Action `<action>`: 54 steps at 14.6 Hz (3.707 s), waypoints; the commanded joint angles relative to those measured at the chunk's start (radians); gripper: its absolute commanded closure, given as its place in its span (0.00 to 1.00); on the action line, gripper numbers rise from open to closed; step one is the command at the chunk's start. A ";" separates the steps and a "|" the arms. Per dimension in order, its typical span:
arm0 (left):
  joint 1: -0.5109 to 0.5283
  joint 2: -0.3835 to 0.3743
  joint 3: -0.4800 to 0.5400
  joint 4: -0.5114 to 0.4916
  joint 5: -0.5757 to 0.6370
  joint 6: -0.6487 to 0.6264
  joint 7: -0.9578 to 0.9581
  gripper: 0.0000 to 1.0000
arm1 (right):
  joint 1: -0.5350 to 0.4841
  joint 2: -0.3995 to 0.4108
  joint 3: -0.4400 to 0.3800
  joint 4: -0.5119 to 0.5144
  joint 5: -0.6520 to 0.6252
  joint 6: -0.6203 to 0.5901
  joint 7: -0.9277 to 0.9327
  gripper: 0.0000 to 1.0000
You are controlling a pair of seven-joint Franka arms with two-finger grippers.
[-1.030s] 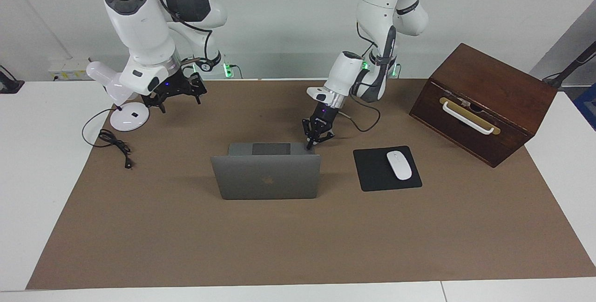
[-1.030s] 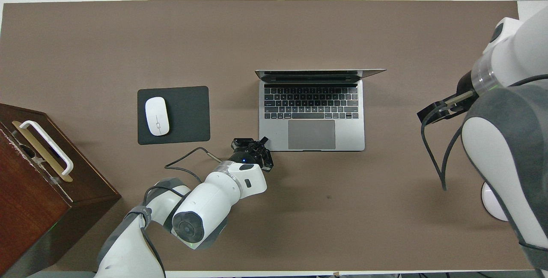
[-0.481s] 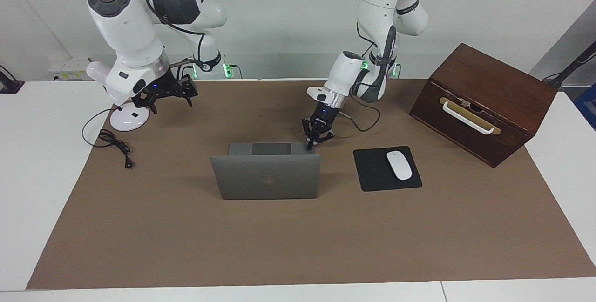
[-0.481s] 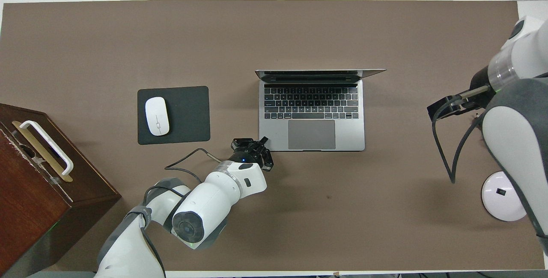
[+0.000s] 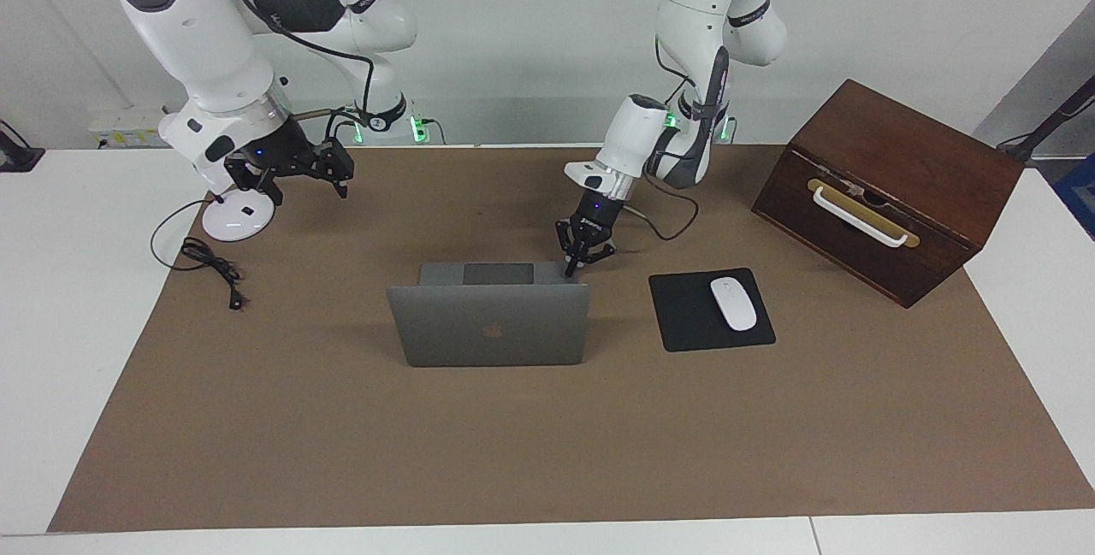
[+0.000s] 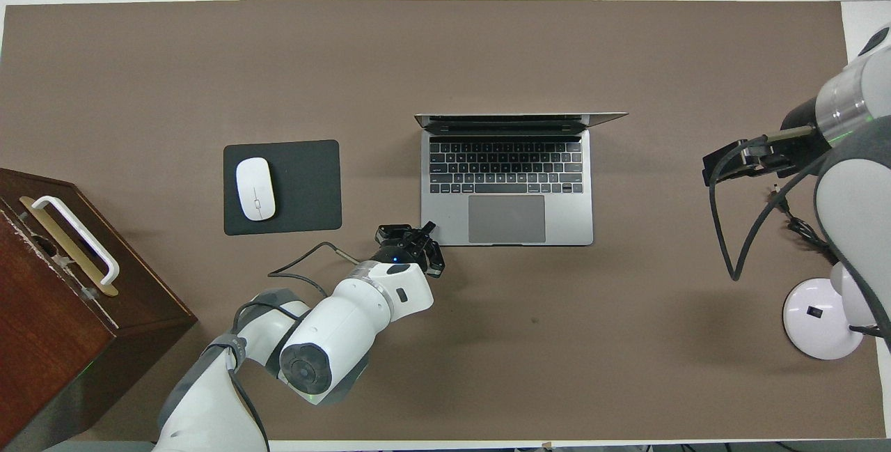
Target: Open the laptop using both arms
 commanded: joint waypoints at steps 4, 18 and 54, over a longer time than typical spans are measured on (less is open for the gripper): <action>0.017 -0.180 0.004 0.070 0.016 -0.355 -0.070 1.00 | -0.015 -0.004 0.001 -0.005 0.010 0.015 0.013 0.00; 0.188 -0.456 0.004 0.291 0.021 -1.245 0.045 0.00 | -0.015 -0.007 0.001 0.000 0.010 -0.001 0.014 0.00; 0.670 -0.321 0.013 0.809 -0.005 -1.763 0.042 0.00 | -0.035 -0.008 0.001 -0.002 0.019 -0.016 0.013 0.00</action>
